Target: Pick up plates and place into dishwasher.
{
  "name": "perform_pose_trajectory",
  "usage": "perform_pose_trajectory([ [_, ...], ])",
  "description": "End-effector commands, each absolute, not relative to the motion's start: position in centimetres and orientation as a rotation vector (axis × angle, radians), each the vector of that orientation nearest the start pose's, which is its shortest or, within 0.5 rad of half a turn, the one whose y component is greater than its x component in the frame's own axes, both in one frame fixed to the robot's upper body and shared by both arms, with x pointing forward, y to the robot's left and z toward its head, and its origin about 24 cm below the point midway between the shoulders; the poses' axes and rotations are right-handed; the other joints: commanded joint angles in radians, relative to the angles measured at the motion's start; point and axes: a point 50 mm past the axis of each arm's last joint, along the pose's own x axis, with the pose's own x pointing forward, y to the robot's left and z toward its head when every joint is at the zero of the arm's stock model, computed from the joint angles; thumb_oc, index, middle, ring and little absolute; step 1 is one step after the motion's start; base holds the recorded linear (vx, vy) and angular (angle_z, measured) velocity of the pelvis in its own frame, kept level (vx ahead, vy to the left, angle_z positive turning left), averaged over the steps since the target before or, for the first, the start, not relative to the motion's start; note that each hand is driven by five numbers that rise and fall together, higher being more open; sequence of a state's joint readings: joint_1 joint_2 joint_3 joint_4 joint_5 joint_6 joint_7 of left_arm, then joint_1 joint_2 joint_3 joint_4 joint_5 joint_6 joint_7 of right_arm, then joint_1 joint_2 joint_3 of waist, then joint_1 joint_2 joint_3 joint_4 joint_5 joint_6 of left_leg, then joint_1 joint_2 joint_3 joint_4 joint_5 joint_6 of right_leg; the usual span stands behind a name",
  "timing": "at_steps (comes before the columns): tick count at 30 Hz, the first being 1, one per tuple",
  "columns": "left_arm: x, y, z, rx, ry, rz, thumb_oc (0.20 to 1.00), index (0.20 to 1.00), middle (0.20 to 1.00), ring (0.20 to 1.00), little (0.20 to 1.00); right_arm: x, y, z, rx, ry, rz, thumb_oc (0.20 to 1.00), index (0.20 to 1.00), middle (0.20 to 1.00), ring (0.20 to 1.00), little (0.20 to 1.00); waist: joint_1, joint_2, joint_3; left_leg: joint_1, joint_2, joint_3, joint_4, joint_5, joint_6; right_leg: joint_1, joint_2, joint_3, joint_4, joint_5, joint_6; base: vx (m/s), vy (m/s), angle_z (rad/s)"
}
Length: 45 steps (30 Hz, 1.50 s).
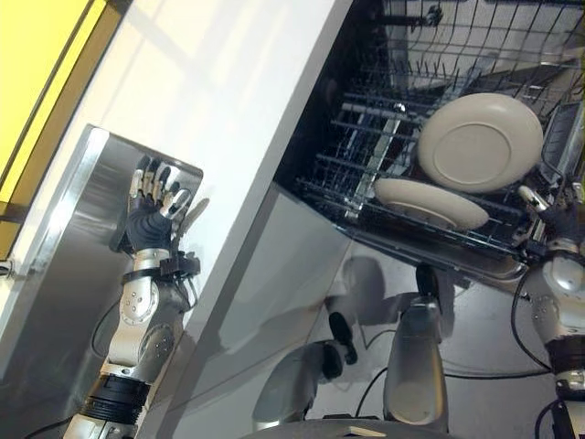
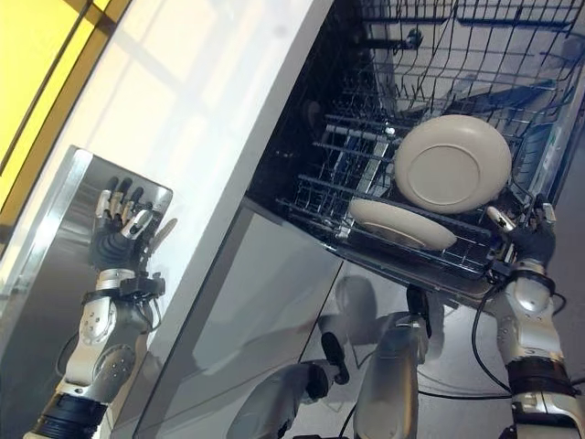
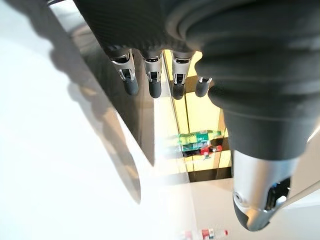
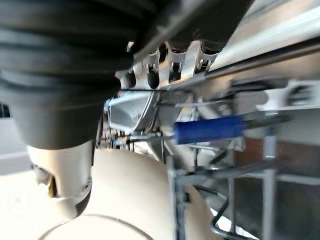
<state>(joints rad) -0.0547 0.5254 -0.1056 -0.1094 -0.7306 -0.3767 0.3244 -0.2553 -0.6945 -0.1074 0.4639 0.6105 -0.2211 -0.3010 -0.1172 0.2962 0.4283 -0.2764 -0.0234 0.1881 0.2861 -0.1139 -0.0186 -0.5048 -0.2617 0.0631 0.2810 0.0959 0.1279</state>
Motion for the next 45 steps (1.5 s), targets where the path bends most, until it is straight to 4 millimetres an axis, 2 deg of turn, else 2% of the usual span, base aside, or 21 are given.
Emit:
perform_pose_trajectory([
  [1, 25.7, 21.6, 11.8, -0.326, -0.380, 0.173, 1.000, 1.000, 1.000, 1.000, 1.000, 30.6, -31.8, 16.0, -0.004, -0.405, -0.455, 1.000, 1.000, 1.000, 1.000, 1.000, 0.028, 0.005, 0.092, -0.159, 0.056, -0.076, 0.117, 0.103, -0.053, 0.049, 0.009, -0.026, -0.001, -0.051, -0.046, -0.05, 0.021, 0.16],
  [6, 26.0, 21.5, 12.4, -0.322, -0.389, 0.172, 1.000, 1.000, 1.000, 1.000, 1.000, 31.4, -30.1, 16.1, 0.014, -0.421, -0.375, 1.000, 1.000, 1.000, 1.000, 1.000, 0.051, -0.006, 0.092, -0.177, 0.053, -0.089, 0.105, 0.112, -0.049, 0.041, 0.007, -0.040, -0.008, -0.043, -0.040, -0.02, 0.028, 0.08],
  [14, 26.5, 21.0, 13.0, -0.315, -0.403, 0.165, 1.000, 1.000, 1.000, 1.000, 1.000, 33.0, -27.5, 17.7, 0.074, -0.479, -0.296, 1.000, 1.000, 1.000, 1.000, 1.000, 0.094, -0.015, 0.092, -0.206, 0.040, -0.093, 0.085, 0.114, -0.036, 0.009, -0.018, -0.063, -0.008, -0.031, -0.024, 0.01, 0.089, 0.13],
  [25, 26.7, 20.6, 13.3, -0.347, -0.394, 0.138, 1.000, 1.000, 1.000, 1.000, 1.000, 34.5, -24.7, 22.4, 0.023, -0.604, -0.247, 1.000, 1.000, 1.000, 1.000, 1.000, 0.162, -0.003, 0.092, -0.232, -0.011, -0.093, 0.070, 0.106, -0.013, -0.036, -0.070, -0.091, 0.028, -0.032, -0.006, 0.03, 0.129, 0.16],
  [37, 26.3, 20.3, 12.8, -0.358, -0.362, 0.068, 1.000, 1.000, 1.000, 1.000, 1.000, 35.8, -23.2, 26.6, 0.009, -0.661, -0.221, 1.000, 1.000, 1.000, 1.000, 1.000, 0.248, 0.028, 0.092, -0.213, -0.064, -0.111, 0.093, 0.072, 0.003, -0.009, -0.146, -0.171, 0.067, -0.035, -0.011, 0.05, 0.087, 0.35],
  [45, 25.7, 20.3, 12.2, -0.377, -0.352, 0.027, 1.000, 1.000, 1.000, 1.000, 1.000, 36.3, -21.6, 29.5, -0.031, -0.713, -0.192, 1.000, 1.000, 1.000, 1.000, 1.000, 0.277, 0.062, 0.092, -0.174, -0.090, -0.105, 0.089, 0.059, 0.006, 0.032, -0.192, -0.203, 0.062, -0.026, -0.008, 0.01, 0.054, 0.15],
])
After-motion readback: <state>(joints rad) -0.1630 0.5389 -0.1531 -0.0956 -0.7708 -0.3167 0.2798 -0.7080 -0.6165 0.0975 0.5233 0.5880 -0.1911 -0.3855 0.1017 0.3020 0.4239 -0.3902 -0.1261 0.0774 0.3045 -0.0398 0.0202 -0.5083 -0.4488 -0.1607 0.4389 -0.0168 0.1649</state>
